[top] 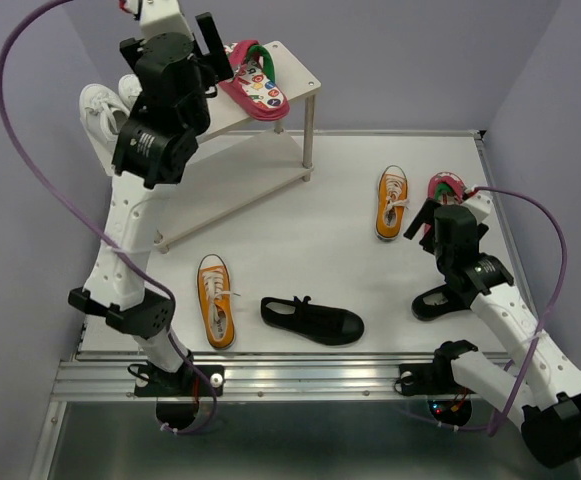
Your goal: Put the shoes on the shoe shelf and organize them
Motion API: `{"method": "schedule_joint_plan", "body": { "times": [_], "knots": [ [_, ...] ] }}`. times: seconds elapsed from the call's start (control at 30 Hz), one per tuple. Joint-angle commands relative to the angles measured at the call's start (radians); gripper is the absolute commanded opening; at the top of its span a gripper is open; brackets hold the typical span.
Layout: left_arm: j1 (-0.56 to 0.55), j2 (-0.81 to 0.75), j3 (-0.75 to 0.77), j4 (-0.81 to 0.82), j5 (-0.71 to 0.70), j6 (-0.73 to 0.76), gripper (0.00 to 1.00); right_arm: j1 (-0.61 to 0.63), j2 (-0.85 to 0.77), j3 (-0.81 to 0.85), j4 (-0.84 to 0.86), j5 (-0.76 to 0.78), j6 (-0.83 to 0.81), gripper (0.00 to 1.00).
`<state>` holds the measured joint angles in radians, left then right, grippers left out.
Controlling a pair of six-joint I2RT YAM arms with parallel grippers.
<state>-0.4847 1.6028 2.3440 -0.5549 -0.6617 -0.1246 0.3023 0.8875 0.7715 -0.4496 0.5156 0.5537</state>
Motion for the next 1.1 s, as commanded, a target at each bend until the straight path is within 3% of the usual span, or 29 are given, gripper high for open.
{"method": "schedule_joint_plan", "body": {
  "times": [0.0,0.13,0.63,0.77,1.0,1.07],
  "knots": [
    [-0.009,0.112,0.054,0.045,0.063,0.045,0.96,0.0,-0.028,0.057,-0.012,0.017,-0.003,1.0],
    [-0.011,0.202,0.064,0.084,0.079,0.101,0.96,0.0,-0.035,0.068,-0.034,0.029,-0.003,1.0],
    [-0.009,0.316,0.028,0.202,-0.094,0.221,0.93,0.0,-0.058,0.063,-0.06,0.061,0.009,1.0],
    [-0.006,0.327,0.008,0.216,-0.093,0.227,0.84,0.0,-0.062,0.055,-0.06,0.072,0.005,1.0],
    [-0.008,0.367,0.003,0.204,-0.082,0.203,0.81,0.0,-0.062,0.04,-0.058,0.055,0.02,1.0],
    [-0.006,0.37,-0.008,0.211,-0.084,0.197,0.72,0.0,-0.062,0.037,-0.06,0.058,0.017,1.0]
  ]
}}
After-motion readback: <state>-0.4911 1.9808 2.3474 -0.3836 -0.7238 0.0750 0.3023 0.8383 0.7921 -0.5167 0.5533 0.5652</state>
